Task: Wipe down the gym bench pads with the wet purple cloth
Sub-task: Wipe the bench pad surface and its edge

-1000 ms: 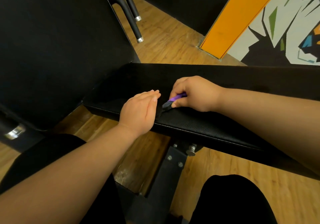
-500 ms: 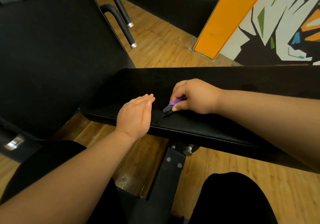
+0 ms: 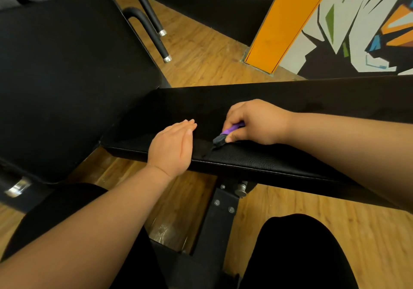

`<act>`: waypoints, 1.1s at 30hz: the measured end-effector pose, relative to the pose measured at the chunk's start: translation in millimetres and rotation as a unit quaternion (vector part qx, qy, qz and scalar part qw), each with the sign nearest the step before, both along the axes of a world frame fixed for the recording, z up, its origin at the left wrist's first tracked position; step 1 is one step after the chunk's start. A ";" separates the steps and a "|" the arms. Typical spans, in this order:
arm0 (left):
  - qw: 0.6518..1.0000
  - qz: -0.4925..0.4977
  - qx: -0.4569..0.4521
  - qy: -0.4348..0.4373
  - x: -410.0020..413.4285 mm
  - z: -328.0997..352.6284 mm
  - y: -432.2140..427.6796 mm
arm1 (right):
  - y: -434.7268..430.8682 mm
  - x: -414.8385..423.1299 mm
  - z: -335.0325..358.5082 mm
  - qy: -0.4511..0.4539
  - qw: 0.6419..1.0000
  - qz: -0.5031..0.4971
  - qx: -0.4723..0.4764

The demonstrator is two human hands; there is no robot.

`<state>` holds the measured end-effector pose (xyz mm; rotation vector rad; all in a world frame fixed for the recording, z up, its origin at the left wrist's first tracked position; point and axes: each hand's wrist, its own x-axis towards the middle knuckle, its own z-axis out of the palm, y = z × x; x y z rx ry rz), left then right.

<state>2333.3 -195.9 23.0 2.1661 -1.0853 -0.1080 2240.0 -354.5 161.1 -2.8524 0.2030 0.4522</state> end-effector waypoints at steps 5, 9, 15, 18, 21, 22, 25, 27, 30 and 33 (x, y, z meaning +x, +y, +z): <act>1.000 -0.004 0.025 0.004 -0.9 5.8 0.0 | 11.8 20.7 -12.2 -0.006 1.000 -0.012 -0.008; 0.999 -0.023 0.042 0.025 2.2 8.7 0.0 | -1.0 -2.6 5.1 0.019 1.000 -0.006 -0.002; 0.996 -0.083 -0.007 0.041 -14.2 29.5 -11.8 | -10.2 -20.1 13.8 0.002 1.000 -0.011 0.005; 0.995 -0.080 -0.001 0.052 -20.8 29.7 -19.6 | -1.7 -8.5 4.4 -0.019 1.000 -0.014 -0.010; 0.996 -0.068 0.004 0.054 -20.3 27.0 -20.3 | -2.2 -8.6 1.2 -0.024 1.000 -0.016 -0.009; 0.996 -0.067 0.002 0.051 -20.6 26.7 -19.8 | -3.8 -11.4 3.6 -0.017 1.000 -0.010 -0.008; 0.997 -0.064 -0.008 0.050 -21.6 24.8 -19.4 | -12.1 -24.3 18.8 0.018 1.000 -0.005 -0.013; 0.997 -0.066 -0.015 0.048 -22.7 24.4 -19.4 | -17.3 -33.0 25.8 0.022 1.000 -0.009 -0.007; 0.997 -0.060 -0.021 0.042 -24.6 24.5 -19.2 | -15.3 -31.9 21.3 0.004 1.000 -0.015 0.000; 0.998 -0.058 -0.017 0.029 -24.4 23.0 -19.7 | -7.5 -15.8 8.4 -0.013 1.000 -0.013 -0.011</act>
